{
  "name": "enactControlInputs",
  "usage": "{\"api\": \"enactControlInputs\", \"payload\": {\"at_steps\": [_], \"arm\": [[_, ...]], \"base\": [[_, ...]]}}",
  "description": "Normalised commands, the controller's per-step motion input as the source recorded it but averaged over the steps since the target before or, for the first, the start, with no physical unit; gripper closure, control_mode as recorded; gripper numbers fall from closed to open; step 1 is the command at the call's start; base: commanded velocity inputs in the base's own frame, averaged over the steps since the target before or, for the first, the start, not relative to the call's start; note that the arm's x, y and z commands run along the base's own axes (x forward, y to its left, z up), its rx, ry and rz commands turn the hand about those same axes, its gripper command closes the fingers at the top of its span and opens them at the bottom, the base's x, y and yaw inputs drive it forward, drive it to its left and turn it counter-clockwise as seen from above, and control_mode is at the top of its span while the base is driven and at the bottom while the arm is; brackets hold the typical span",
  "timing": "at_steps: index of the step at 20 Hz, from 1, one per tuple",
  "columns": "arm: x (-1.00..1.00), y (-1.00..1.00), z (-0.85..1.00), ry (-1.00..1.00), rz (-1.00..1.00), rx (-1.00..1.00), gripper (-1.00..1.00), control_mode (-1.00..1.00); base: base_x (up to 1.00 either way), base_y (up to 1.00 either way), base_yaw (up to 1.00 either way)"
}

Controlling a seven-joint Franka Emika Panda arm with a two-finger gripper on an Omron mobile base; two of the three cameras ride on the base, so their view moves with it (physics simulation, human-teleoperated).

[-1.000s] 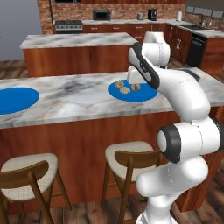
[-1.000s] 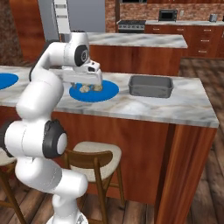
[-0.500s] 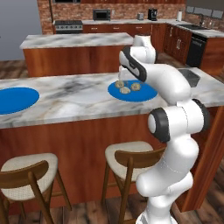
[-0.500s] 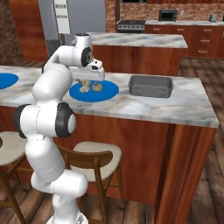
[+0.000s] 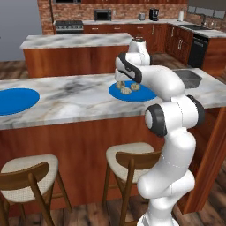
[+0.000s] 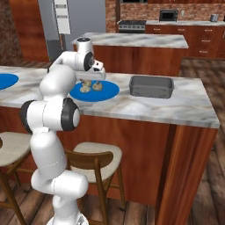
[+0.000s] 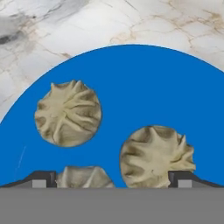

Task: Place two dumplings into each of the tupperware containers and then place the containers in the fridge.

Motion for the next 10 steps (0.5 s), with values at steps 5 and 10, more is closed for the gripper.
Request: {"api": "enactControlInputs", "payload": {"at_steps": [5,10], "arm": [[-0.02,0.03,0.0,-0.01,0.0,0.0,-1.0,-1.0],[-0.26,0.0,0.0,-0.05,0.0,0.0,-1.0,-1.0]], "base": [[0.0,0.0,0.0],[0.0,0.0,0.0]]}}
